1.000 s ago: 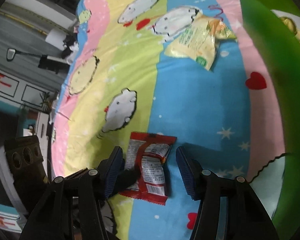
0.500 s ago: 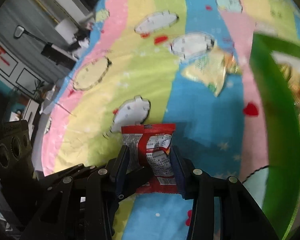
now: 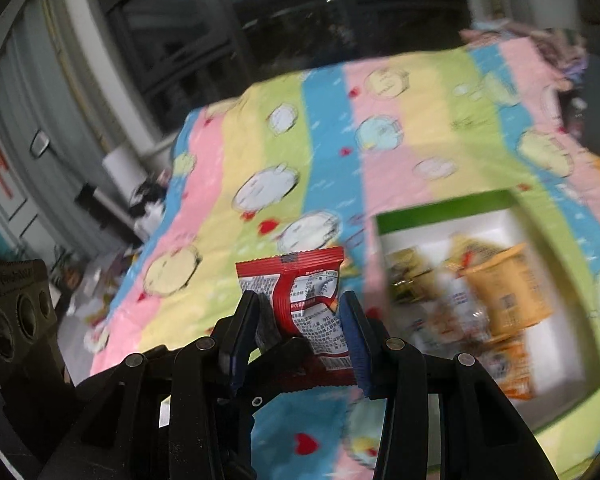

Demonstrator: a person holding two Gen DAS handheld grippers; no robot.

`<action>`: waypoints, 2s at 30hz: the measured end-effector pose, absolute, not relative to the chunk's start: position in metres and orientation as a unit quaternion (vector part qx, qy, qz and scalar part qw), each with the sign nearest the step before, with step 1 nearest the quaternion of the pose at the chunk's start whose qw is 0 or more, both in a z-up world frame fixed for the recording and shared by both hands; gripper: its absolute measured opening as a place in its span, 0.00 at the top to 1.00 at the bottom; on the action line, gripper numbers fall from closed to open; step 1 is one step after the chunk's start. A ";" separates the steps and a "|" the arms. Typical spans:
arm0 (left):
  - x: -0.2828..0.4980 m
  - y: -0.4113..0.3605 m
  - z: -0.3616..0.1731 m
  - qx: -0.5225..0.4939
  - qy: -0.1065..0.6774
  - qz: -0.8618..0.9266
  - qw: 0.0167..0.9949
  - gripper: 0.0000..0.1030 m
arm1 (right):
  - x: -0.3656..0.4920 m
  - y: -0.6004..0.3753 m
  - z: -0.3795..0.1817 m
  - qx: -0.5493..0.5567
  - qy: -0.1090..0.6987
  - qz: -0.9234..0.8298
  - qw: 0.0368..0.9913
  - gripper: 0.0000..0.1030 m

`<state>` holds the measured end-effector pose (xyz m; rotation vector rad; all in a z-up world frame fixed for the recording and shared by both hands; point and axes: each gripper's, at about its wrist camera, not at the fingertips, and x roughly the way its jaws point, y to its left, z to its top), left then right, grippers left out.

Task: Organize snacks
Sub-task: 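Lift the biscuit pack and carry it over the green box, then lower the biscuit pack into the box and open the right gripper, then move the right gripper toward the green-and-white chip bag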

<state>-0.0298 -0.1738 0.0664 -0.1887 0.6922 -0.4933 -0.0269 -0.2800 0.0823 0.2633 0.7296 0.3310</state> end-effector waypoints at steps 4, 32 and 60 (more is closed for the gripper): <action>-0.020 -0.208 0.069 -0.074 0.332 -0.272 0.900 0.72 | -0.029 -0.310 0.088 0.134 0.336 0.109 0.926 0.56; 0.041 -0.313 -0.011 -0.124 0.497 -0.346 0.786 0.87 | 0.013 -0.408 0.009 0.172 0.454 -0.030 0.874 0.56; -0.023 -0.079 0.040 -0.128 0.369 -0.139 0.910 0.05 | 0.010 -0.348 0.042 0.092 0.375 -0.033 0.922 0.27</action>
